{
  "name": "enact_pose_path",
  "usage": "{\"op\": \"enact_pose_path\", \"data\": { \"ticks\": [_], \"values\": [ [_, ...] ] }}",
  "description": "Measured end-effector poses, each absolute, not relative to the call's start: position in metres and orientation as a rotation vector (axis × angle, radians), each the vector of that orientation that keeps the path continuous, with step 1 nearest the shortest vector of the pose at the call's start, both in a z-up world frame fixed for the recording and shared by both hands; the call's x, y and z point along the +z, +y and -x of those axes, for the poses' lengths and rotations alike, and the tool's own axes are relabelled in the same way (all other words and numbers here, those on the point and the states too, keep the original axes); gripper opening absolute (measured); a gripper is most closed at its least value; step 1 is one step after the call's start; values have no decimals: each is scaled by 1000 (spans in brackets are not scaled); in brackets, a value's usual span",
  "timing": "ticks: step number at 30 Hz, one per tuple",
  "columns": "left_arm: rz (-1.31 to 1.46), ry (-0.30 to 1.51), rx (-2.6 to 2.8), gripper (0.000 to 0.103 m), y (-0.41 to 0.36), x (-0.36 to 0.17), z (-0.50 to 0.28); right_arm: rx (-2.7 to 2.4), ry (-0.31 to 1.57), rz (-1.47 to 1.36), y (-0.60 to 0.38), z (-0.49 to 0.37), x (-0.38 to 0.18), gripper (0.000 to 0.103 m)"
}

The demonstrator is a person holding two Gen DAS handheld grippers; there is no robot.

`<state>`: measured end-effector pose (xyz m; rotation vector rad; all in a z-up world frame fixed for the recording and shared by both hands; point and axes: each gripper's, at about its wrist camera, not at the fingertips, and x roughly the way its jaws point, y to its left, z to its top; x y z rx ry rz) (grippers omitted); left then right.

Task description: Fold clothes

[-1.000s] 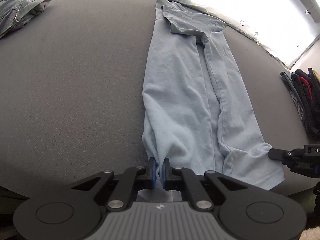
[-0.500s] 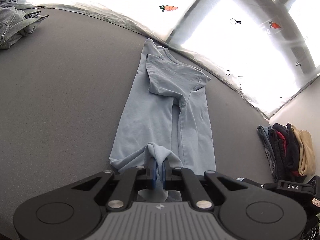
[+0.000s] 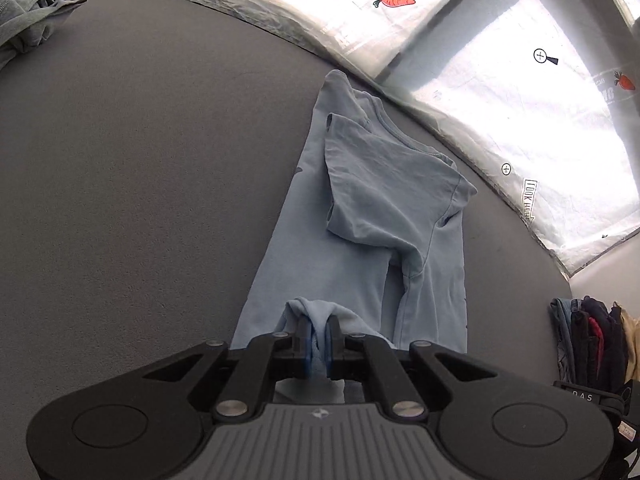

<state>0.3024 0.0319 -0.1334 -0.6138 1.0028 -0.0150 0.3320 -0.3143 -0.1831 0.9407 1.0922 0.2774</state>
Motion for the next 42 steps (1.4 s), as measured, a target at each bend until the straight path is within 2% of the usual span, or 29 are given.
{"op": "enact_pose_path", "data": {
  "ticks": [4, 6, 7, 9, 11, 12, 16, 21, 27, 33, 42],
  "values": [
    [656, 1033, 2, 9, 48, -137, -345, 248, 1077, -986, -321, -367, -190, 8],
    [627, 1010, 13, 25, 54, -128, -362, 232, 1062, -1012, -325, -380, -187, 10],
    [600, 980, 15, 29, 56, -122, -368, 236, 1049, -1005, -324, -385, -184, 12],
    [550, 924, 25, 43, 60, -113, -378, 245, 1012, -979, -323, -391, -180, 16],
    [532, 908, 50, 45, 63, -111, -382, 209, 955, -978, -327, -392, -179, 40],
    [528, 918, 52, 45, 64, -113, -382, 191, 937, -989, -329, -391, -178, 43],
    [425, 958, 38, 47, 58, -122, -376, 165, 890, -934, -336, -387, -168, 43],
    [350, 989, 11, 63, 52, -134, -358, 129, 970, -602, -311, -383, -165, 47],
    [244, 939, -54, 74, 42, -126, -345, 192, 979, -408, -279, -379, -167, 47],
    [312, 907, -134, 77, 61, -116, -348, 232, 923, -234, -261, -397, -159, 47],
    [124, 929, -225, 77, 29, -142, -372, 264, 939, -205, -250, -419, -170, 45]
  ]
}}
